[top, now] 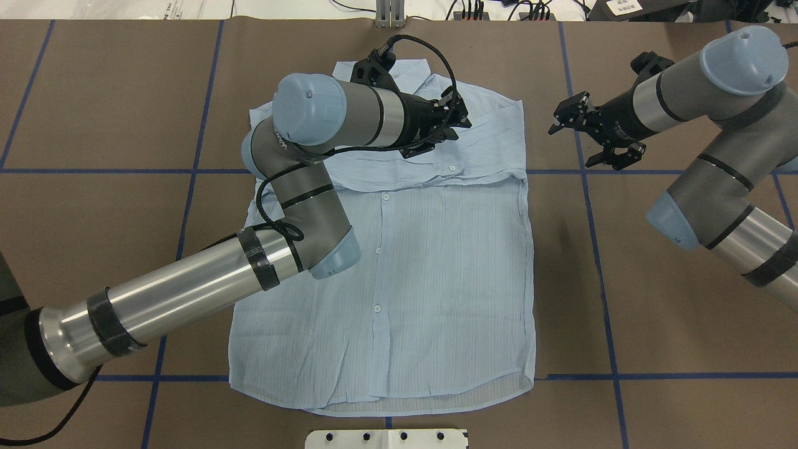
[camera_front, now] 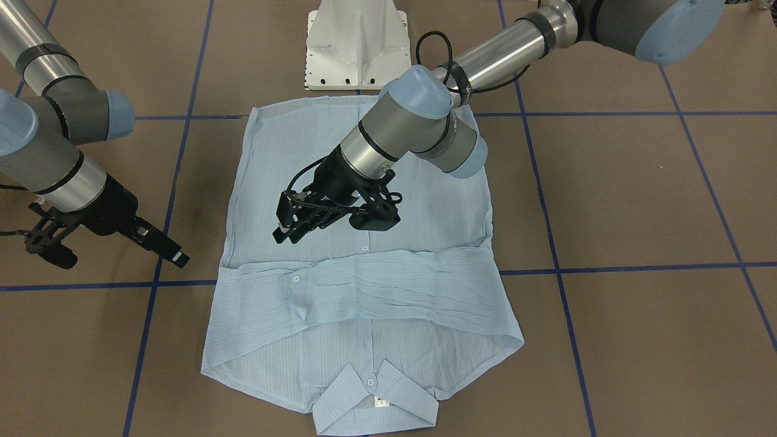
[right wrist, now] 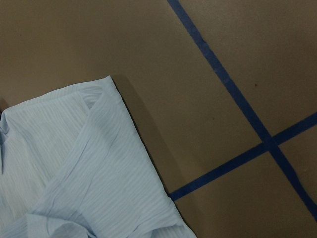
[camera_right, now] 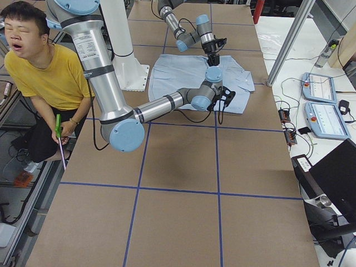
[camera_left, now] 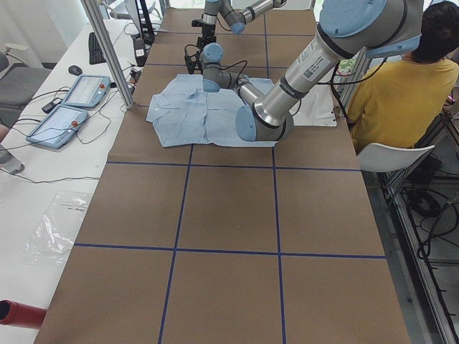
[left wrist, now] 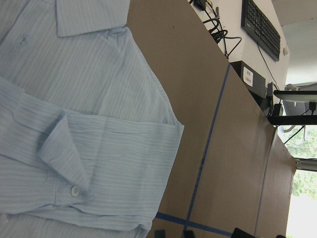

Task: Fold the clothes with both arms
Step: 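Fold the held sleeve across the shirt body with the left gripper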

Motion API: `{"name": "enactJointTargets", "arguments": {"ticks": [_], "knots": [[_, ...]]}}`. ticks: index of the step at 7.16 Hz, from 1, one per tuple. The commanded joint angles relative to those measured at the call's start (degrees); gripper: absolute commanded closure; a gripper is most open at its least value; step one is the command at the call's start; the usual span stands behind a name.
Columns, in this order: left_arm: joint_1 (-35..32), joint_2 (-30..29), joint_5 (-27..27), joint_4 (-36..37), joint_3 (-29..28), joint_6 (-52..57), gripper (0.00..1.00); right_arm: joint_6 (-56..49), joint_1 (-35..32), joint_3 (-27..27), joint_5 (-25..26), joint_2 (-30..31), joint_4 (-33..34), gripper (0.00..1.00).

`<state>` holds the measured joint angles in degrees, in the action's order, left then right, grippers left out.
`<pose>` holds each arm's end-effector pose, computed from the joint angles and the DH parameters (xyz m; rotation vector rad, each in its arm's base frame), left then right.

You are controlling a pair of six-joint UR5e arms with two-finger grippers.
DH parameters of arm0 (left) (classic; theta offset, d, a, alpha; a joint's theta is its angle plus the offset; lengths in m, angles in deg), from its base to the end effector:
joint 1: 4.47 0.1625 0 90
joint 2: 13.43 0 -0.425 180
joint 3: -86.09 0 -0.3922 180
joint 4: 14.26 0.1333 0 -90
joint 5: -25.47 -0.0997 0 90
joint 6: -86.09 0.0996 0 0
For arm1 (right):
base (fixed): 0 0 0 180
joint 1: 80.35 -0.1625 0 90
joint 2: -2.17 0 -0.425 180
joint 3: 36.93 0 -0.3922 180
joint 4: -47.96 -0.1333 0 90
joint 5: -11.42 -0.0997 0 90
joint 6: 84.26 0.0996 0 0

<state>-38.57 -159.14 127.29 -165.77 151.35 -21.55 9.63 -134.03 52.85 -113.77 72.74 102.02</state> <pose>0.5830 -0.5311 0.0963 0.0735 1.6375 -0.5296 -0.3153 -0.5570 0.3989 -0.1226 -1.0973 0.6079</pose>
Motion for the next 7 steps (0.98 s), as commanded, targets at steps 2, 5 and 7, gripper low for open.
{"name": "enactJointTargets", "arguments": {"ticks": [2, 5, 7], "knots": [[1.57, 4.78, 0.03, -0.01, 8.68, -0.03, 0.17, 5.12, 7.58, 0.47, 7.45, -3.40, 0.09, 0.00], [0.88, 21.22, 5.99, 0.95, 25.76, 0.94, 0.21, 14.43, 15.67, 10.37, 11.60, 2.09, 0.53, 0.00], [-2.10, 24.94, 7.42, 1.66, 28.59, 5.91, 0.21, 16.50, 30.40, 24.58, 25.09, 12.38, 7.93, 0.00]]}}
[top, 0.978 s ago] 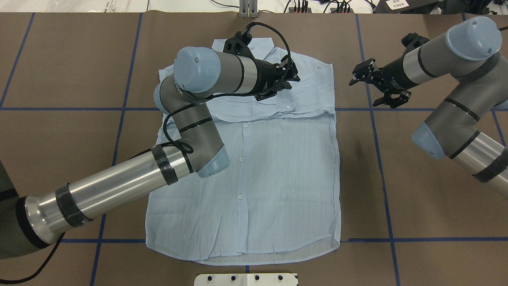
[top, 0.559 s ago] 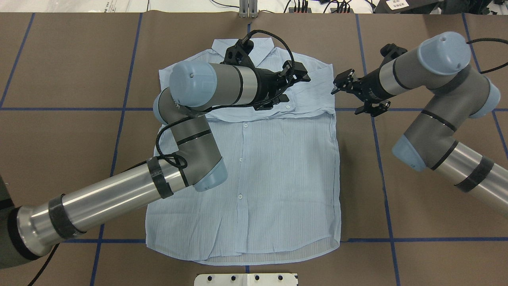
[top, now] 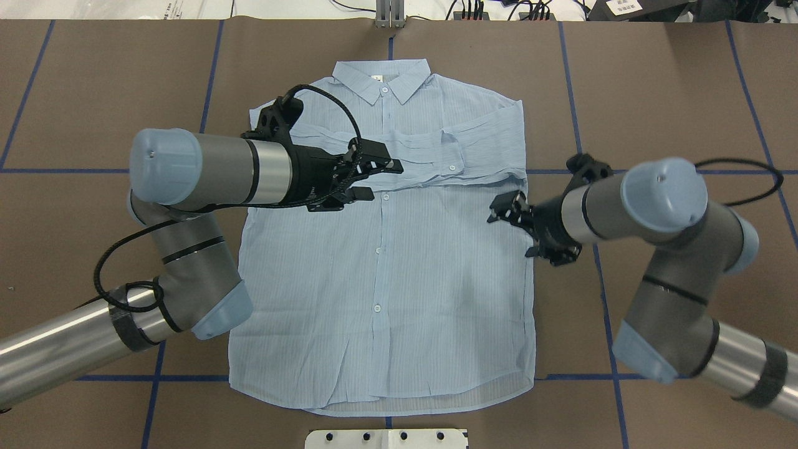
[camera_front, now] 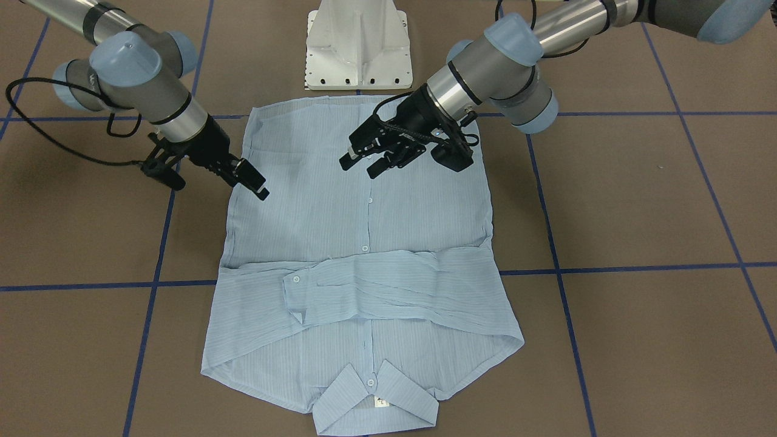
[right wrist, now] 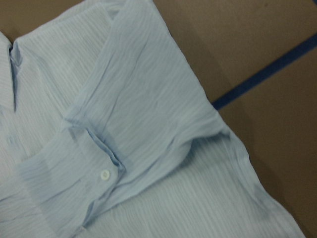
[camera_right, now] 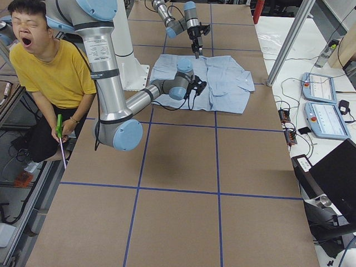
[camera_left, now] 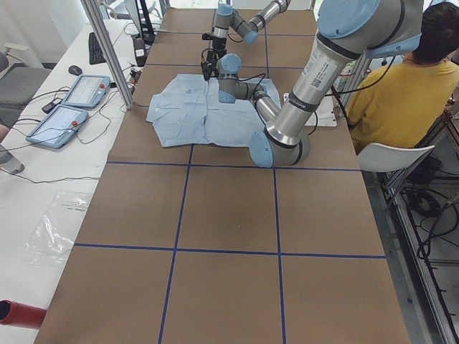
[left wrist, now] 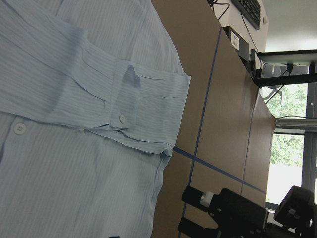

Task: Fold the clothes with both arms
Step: 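Release the sleeve and move the right gripper to the hem corner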

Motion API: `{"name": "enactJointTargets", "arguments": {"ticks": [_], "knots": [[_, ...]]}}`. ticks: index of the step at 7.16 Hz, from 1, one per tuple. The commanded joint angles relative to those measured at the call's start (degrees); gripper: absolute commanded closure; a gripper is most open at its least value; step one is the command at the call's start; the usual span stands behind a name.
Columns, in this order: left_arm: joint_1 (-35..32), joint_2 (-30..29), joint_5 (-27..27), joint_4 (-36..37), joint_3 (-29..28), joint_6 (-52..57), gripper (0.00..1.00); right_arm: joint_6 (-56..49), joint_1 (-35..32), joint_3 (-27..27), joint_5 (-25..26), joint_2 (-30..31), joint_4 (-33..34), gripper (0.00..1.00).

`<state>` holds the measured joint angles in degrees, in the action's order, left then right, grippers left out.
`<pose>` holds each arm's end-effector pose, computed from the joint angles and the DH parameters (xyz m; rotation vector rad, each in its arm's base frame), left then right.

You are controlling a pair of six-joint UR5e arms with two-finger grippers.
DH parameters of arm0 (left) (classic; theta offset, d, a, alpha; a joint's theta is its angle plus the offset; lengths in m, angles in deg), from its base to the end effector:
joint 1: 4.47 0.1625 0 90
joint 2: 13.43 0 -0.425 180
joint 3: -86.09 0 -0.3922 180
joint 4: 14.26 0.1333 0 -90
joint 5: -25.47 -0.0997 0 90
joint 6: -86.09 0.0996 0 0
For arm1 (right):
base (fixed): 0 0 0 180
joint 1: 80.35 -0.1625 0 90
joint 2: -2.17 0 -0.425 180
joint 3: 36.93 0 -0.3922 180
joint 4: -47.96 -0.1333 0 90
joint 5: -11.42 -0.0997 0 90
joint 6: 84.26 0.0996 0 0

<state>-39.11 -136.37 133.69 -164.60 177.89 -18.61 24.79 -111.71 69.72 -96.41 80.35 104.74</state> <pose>0.4675 -0.4472 0.1880 0.0473 1.6690 -0.3902 -0.4269 -0.3806 0.3487 -0.1672 -1.1103 0.6203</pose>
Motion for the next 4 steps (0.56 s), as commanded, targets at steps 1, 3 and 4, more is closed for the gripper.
{"name": "enactJointTargets", "arguments": {"ticks": [1, 3, 4], "knots": [[-3.22, 5.83, 3.63, 0.66, 3.89, 6.14, 0.22, 2.65, 15.03, 13.44, 13.64, 3.66, 19.63, 0.00], [-4.29, 6.75, 4.36, 0.75, 3.83, 6.79, 0.22, 7.99, 23.42, 14.98, 21.06, -0.47, 30.19, 0.00], [-4.30, 6.75, 4.19, 0.75, 3.74, 6.79, 0.22, 8.72, 25.62, 15.16, 22.65, -0.75, 34.59, 0.00]]}}
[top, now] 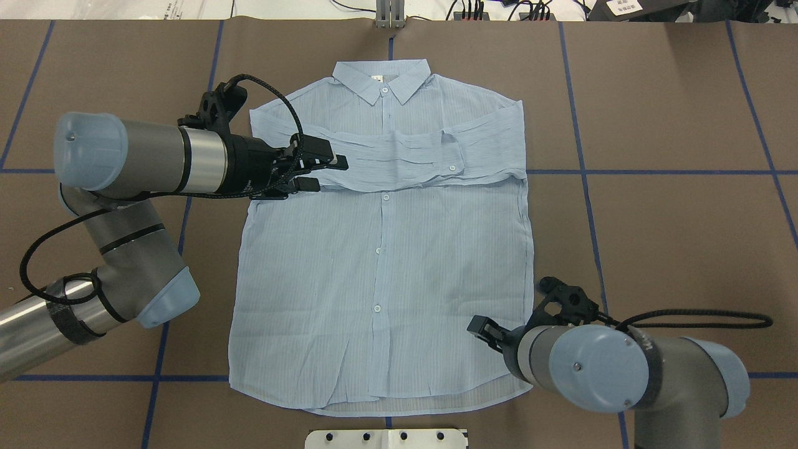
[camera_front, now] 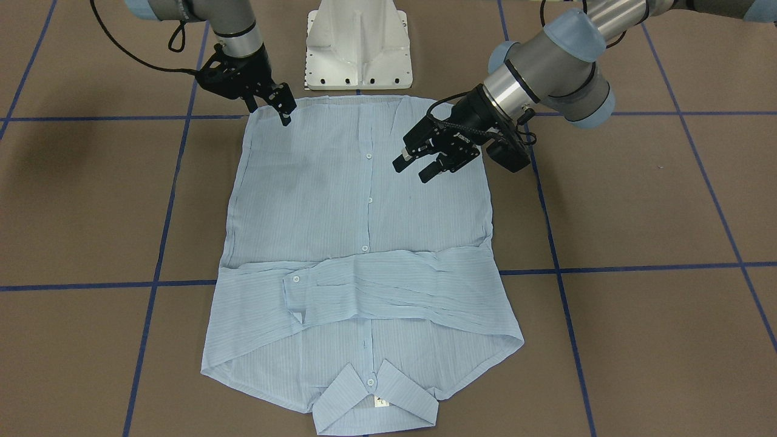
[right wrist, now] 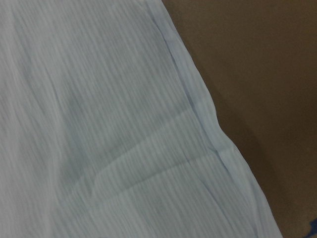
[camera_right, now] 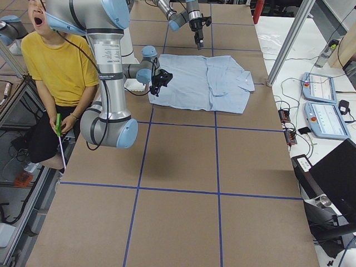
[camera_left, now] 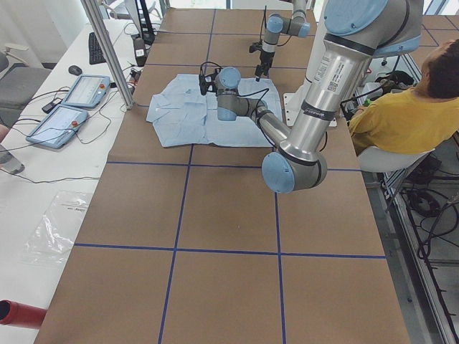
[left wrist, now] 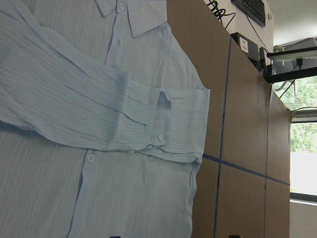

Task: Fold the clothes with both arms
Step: 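Release the sleeve and move the right gripper to the hem corner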

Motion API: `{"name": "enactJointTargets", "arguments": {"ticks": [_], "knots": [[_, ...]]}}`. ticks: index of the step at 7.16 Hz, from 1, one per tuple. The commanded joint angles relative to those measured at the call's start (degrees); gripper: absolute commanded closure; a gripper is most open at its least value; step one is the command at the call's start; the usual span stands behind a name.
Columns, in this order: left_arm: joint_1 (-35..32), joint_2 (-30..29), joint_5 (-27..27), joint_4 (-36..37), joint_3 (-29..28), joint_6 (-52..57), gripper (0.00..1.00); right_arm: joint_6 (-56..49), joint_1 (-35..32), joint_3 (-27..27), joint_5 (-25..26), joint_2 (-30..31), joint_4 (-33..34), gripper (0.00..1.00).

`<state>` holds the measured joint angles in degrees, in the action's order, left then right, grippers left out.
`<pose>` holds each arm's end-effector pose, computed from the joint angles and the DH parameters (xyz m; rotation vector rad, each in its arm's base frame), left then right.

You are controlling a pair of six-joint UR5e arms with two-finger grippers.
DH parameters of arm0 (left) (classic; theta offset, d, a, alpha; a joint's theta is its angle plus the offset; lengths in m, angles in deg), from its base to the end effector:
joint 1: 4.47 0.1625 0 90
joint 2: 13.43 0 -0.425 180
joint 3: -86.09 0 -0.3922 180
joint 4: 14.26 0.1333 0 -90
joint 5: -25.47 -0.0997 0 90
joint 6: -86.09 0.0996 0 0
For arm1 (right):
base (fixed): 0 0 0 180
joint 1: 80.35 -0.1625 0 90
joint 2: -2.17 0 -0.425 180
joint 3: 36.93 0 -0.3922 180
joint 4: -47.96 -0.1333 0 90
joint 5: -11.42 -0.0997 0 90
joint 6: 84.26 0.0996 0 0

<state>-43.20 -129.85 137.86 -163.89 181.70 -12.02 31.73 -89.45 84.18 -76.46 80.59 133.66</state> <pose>0.4168 -0.4565 0.2328 0.1240 1.6022 -0.3227 -0.4862 -0.2166 0.3079 -0.0873 -0.8292 0.5924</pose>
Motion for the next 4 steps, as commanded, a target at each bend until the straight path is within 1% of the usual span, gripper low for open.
{"name": "enactJointTargets", "arguments": {"ticks": [1, 4], "knots": [[-0.04, 0.23, -0.24, 0.04, -0.25, 0.20, 0.22, 1.78, 3.47, 0.61, 3.67, -0.99, 7.45, 0.02], [0.14, 0.14, -0.33, -0.05, -0.25, 0.20, 0.22, 1.78, 4.43, -1.23, 3.85, -0.63, 10.26, 0.16]]}}
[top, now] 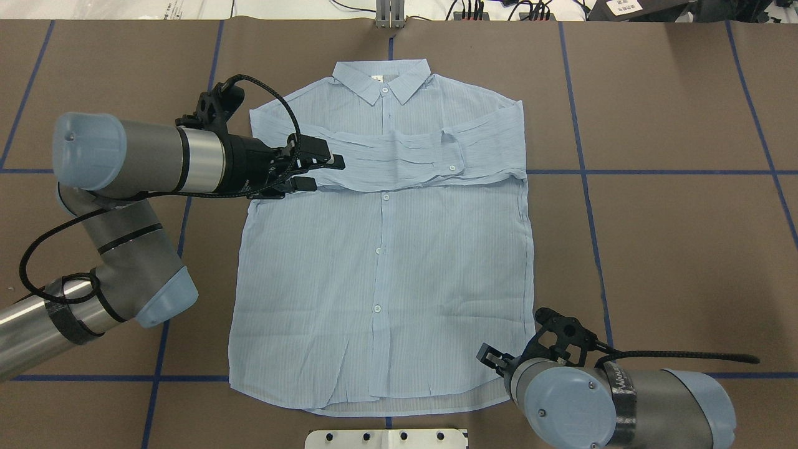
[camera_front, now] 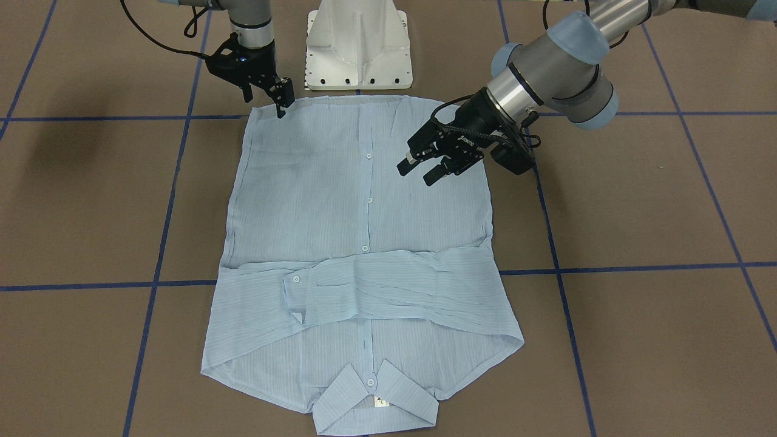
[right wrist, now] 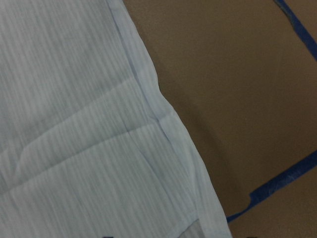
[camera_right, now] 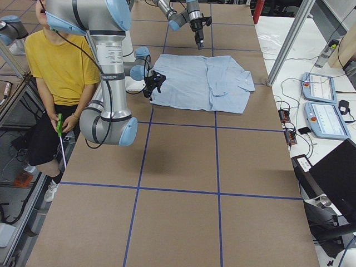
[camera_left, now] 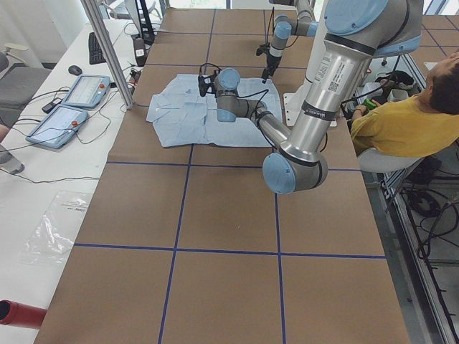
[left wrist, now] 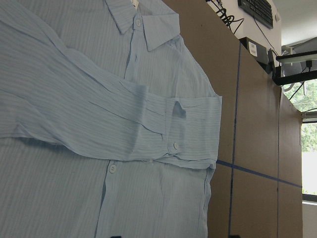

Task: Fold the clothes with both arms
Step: 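Release the sleeve and move the right gripper to the hem corner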

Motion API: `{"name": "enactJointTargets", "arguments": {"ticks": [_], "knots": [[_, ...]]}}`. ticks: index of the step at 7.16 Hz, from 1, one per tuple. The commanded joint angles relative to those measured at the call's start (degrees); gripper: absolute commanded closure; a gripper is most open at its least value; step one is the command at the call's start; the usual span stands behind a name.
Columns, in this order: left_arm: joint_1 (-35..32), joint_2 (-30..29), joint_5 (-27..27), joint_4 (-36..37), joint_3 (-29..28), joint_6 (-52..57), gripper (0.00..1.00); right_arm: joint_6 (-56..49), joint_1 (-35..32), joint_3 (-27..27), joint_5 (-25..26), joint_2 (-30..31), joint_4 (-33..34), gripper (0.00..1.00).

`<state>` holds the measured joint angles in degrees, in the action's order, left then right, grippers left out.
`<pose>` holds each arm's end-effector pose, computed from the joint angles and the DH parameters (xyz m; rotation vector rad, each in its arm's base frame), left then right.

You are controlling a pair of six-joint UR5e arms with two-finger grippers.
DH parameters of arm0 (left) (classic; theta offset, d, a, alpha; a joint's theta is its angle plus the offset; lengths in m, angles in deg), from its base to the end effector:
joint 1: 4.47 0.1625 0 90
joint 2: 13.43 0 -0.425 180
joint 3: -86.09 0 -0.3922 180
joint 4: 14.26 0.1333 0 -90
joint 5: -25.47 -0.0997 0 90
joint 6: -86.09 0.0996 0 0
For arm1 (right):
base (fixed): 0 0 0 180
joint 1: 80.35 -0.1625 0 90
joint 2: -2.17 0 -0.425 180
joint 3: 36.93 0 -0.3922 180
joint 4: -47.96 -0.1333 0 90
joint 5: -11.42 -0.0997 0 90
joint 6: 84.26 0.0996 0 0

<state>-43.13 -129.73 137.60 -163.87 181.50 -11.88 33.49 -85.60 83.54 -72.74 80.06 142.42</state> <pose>0.4180 -0.4570 0.2356 0.1264 1.5967 -0.3259 -0.5023 -0.1902 0.3291 -0.0339 -0.6813 0.5877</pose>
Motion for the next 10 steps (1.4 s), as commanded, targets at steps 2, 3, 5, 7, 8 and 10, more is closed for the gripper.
{"name": "enactJointTargets", "arguments": {"ticks": [2, 3, 5, 7, 8, 10], "knots": [[-0.01, 0.11, 0.01, -0.07, -0.05, 0.06, 0.22, -0.06, 0.59, -0.76, 0.22, 0.24, 1.61, 0.27], [-0.01, 0.20, 0.01, -0.07, -0.05, 0.06, 0.22, -0.07, 0.59, -1.29, 0.92, 0.16, 1.61, 0.37], [-0.10, 0.20, 0.10, -0.07, 0.04, 0.06, 0.22, 0.02, 0.50, -1.20, 0.93, 0.07, 1.61, 0.76], [-0.10, 0.20, 0.10, -0.07, 0.13, -0.03, 0.22, 0.02, 0.32, -0.94, 0.93, 0.24, 1.61, 0.97], [-0.19, 0.46, 0.10, 0.02, 0.13, -0.03, 0.22, 0.02, 0.32, -0.85, 0.93, 0.33, 1.61, 1.00], [-0.36, 8.42, -0.16, 0.11, 2.83, -0.11, 0.21, 0.02, 0.15, -0.33, 0.84, 0.42, 1.61, 1.00]]}}
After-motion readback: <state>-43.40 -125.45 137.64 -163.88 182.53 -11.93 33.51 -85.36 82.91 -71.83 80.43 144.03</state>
